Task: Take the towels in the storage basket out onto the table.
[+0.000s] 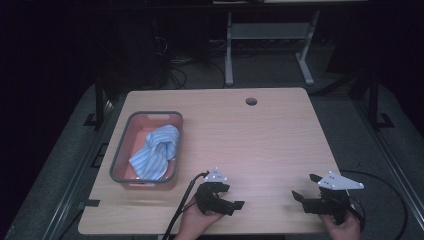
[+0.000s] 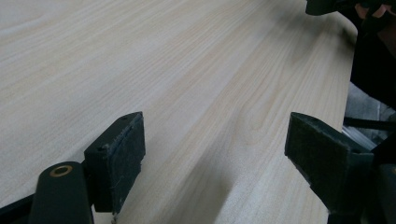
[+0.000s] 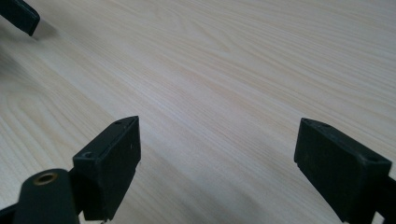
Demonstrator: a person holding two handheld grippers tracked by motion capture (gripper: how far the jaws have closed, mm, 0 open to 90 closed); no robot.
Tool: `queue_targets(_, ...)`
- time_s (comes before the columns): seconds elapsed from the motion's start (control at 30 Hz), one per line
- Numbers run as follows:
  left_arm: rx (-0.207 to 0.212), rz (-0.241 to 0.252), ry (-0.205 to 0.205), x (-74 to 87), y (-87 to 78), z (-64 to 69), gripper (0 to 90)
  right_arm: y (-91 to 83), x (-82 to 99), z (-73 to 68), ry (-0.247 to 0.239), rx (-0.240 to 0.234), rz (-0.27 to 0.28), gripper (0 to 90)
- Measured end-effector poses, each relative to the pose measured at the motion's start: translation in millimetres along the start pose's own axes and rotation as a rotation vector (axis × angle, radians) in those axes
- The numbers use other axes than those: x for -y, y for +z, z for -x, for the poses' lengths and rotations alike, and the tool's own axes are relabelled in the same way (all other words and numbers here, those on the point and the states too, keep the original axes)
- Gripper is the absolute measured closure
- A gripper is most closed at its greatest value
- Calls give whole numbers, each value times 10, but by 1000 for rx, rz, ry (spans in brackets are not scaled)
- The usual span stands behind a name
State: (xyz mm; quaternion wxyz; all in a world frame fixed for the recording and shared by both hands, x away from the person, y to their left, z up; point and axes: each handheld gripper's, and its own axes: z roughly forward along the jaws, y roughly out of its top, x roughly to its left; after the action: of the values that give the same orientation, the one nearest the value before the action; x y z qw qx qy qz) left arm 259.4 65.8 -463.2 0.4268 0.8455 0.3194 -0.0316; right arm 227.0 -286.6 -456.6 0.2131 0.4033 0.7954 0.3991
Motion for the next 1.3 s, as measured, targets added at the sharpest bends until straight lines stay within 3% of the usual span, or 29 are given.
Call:
queue_targets(0.3,36,-33,12,-144,-51,-6,183,-3,0,-6,3,7,1,142)
queue_targets(0.47,52,-17,-22,-289,-112,-44,180,16,1,2,15,8,-1,142)
queue_targets(0.67,40,-13,-3,-476,-206,-82,180,36,1,0,13,7,-6,142)
queue_targets(0.87,61,-8,-2,-657,-279,-126,191,50,-8,-15,10,-3,-6,142)
queue_targets(1.3,44,-22,-4,-832,-409,-233,190,31,-3,-20,16,-2,3,142)
